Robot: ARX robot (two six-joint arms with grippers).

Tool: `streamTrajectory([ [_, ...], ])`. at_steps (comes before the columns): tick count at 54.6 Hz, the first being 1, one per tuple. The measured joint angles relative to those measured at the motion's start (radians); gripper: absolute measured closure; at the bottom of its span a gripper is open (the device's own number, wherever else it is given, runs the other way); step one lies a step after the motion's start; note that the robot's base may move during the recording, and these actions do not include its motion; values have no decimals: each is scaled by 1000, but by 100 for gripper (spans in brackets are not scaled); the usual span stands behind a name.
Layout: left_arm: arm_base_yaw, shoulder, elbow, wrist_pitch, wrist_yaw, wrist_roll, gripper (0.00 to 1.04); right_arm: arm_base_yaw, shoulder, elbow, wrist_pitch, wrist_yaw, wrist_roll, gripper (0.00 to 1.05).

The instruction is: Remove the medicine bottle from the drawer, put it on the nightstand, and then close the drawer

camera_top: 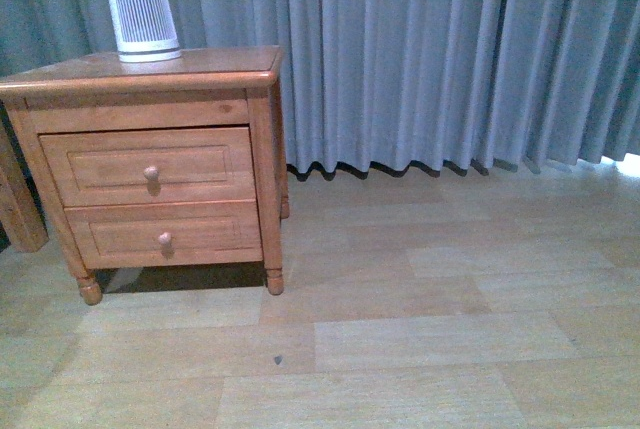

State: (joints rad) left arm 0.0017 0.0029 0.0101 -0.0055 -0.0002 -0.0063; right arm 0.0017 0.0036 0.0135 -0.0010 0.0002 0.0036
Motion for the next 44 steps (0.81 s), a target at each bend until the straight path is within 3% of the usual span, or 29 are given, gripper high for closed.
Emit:
streamTrajectory([
  [44, 0, 0, 0, 0, 0, 1, 7, 0, 0, 0, 0, 0, 0, 7],
])
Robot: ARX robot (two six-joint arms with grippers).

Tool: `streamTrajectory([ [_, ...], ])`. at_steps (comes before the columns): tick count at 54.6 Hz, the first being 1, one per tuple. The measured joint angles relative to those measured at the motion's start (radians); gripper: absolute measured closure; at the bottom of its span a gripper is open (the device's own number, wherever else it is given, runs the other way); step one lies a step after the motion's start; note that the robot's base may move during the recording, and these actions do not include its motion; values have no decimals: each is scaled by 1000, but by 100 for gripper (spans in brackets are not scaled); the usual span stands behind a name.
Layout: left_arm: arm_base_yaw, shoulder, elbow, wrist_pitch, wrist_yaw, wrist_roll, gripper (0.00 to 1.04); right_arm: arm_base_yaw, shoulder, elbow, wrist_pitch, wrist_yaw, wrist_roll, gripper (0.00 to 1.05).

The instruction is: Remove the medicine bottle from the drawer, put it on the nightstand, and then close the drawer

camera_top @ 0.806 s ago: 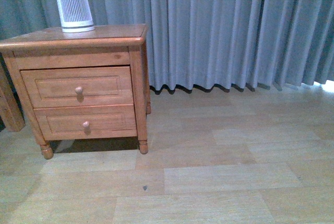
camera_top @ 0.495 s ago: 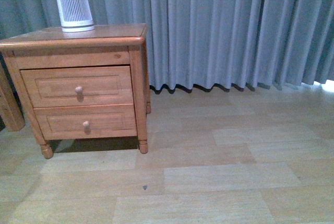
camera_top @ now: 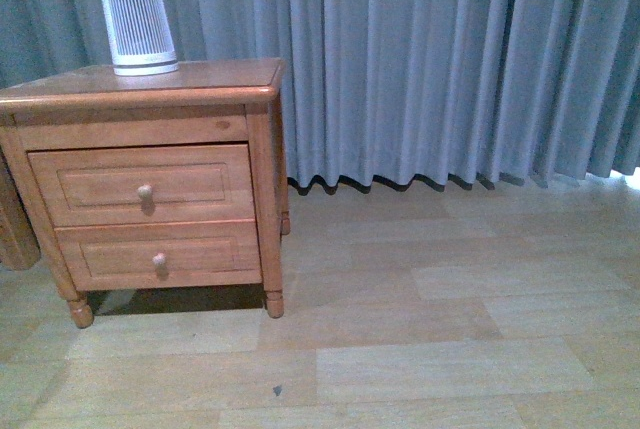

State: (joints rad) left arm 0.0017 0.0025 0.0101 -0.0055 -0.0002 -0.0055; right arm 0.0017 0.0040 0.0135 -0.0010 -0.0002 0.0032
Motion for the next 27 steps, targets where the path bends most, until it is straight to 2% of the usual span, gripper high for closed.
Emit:
streamTrajectory([
  [27, 0, 0, 0, 0, 0, 0, 7, 0, 0, 0, 0, 0, 0, 7],
])
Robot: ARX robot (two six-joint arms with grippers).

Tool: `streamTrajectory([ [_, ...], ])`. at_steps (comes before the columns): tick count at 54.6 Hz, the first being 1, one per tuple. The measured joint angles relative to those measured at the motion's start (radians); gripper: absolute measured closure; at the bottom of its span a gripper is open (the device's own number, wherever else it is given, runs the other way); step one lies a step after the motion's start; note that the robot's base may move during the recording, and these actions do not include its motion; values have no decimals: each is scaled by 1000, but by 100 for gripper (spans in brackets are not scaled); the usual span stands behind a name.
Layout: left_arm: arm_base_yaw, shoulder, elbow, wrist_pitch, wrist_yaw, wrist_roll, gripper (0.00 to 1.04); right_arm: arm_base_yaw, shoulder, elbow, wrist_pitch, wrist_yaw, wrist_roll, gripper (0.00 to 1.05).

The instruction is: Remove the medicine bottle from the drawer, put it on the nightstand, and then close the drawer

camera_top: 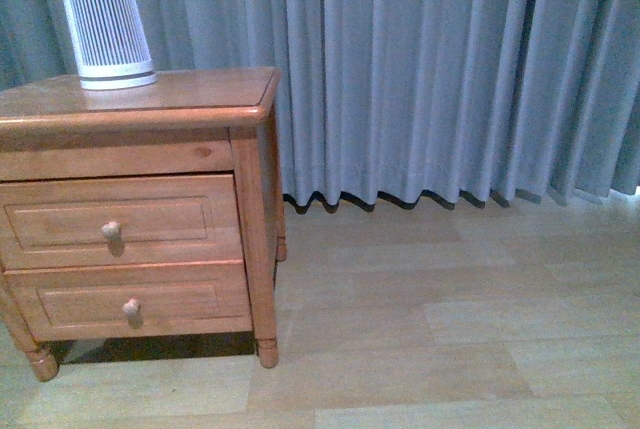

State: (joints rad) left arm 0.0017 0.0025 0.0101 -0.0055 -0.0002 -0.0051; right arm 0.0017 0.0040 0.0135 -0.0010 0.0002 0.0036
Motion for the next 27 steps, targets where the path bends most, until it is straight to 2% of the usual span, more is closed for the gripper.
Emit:
streamTrajectory([
  [11, 0, 0, 0, 0, 0, 0, 7, 0, 0, 0, 0, 0, 0, 7],
  [15, 13, 124, 79, -164, -23, -69, 7, 0, 0, 0, 0, 0, 0, 7],
  [17, 37, 215, 123, -184, -10, -82, 7, 0, 0, 0, 0, 0, 0, 7],
  [23, 133, 575, 328, -5, 63, -76, 7, 0, 0, 0, 0, 0, 0, 7],
  [27, 158, 757, 446, 137, 85, -45, 7, 0, 0, 0, 0, 0, 0, 7],
])
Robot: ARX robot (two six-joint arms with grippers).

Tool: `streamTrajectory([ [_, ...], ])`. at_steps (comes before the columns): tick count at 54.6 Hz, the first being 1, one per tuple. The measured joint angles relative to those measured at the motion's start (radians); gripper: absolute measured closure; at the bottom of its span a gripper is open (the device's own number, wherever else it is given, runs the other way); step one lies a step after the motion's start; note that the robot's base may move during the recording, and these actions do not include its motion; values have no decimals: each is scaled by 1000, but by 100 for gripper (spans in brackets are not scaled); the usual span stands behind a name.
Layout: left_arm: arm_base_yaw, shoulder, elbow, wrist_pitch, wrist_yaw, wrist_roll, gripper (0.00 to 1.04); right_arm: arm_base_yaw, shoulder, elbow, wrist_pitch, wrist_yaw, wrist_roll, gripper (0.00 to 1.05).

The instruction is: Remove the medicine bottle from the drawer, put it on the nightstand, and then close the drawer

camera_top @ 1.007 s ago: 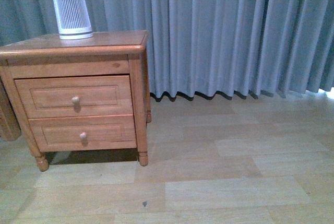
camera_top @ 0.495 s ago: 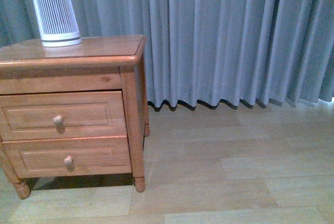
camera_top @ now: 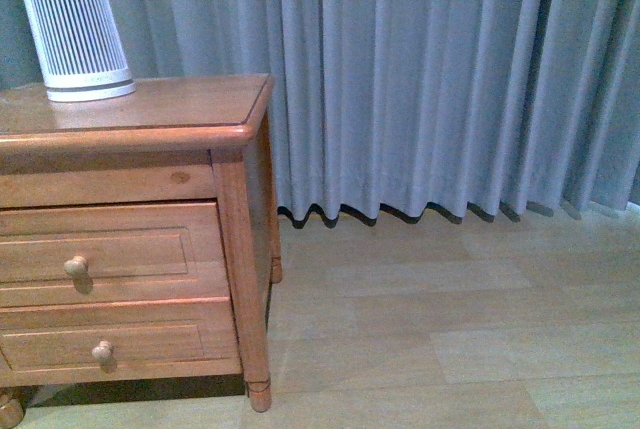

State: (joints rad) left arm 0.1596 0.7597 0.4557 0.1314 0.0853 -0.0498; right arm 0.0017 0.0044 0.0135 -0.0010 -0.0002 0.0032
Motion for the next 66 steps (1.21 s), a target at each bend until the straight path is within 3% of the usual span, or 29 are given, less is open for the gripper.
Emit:
streamTrajectory([
  [12, 10, 574, 231, 384, 28, 102, 7, 0, 0, 0, 0, 0, 0, 7],
  [19, 10, 885, 352, 495, 35, 140, 7, 0, 0, 0, 0, 0, 0, 7],
  [38, -6, 1416, 697, 503, 19, 137, 7, 0, 0, 0, 0, 0, 0, 7],
  [66, -41, 1564, 851, 488, 19, 102, 7, 0, 0, 0, 0, 0, 0, 7],
])
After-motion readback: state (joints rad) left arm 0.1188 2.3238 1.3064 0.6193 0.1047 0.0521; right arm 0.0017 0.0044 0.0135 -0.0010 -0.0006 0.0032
